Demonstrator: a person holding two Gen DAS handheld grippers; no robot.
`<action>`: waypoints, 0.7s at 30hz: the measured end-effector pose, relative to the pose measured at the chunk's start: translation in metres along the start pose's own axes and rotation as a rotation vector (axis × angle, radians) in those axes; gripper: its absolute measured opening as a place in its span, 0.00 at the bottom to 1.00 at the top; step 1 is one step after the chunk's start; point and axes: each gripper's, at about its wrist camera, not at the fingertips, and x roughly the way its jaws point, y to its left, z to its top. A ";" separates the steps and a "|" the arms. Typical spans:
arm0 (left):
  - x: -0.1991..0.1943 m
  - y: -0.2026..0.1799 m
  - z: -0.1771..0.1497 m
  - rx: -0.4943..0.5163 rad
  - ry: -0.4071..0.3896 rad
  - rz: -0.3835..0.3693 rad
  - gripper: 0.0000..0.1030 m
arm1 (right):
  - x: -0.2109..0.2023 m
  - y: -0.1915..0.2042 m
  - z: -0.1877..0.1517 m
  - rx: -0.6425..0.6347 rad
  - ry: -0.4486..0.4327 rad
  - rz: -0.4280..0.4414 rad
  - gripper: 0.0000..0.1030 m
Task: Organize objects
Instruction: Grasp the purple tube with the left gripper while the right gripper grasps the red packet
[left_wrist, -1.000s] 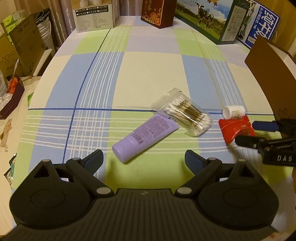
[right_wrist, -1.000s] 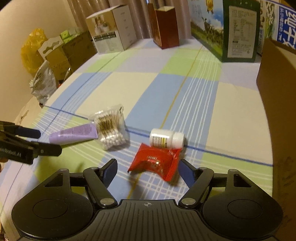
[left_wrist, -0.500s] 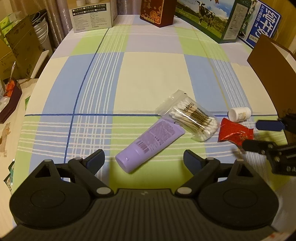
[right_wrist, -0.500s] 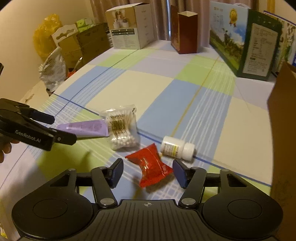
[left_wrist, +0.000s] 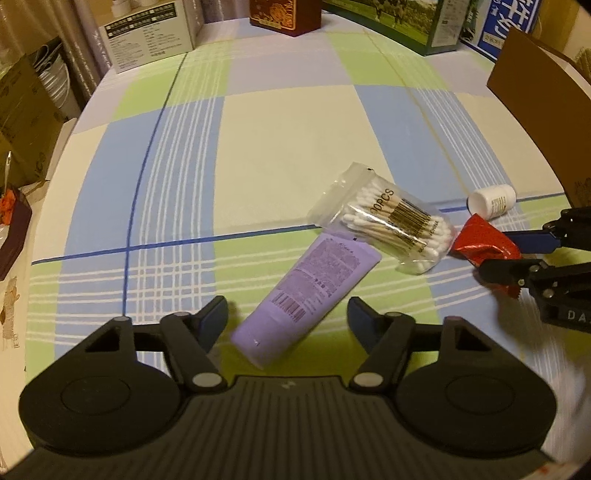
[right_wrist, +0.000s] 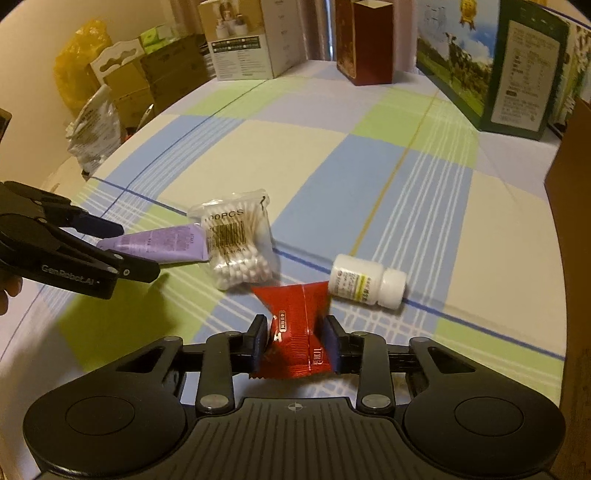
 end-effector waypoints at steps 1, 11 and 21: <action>0.001 0.000 -0.001 0.001 0.002 -0.007 0.57 | -0.001 -0.001 -0.001 0.007 0.001 -0.002 0.28; -0.008 -0.020 -0.016 -0.051 0.007 -0.036 0.25 | -0.034 -0.015 -0.035 0.086 0.014 -0.042 0.28; -0.033 -0.071 -0.056 -0.045 0.055 -0.170 0.25 | -0.075 -0.020 -0.081 0.131 0.052 -0.074 0.28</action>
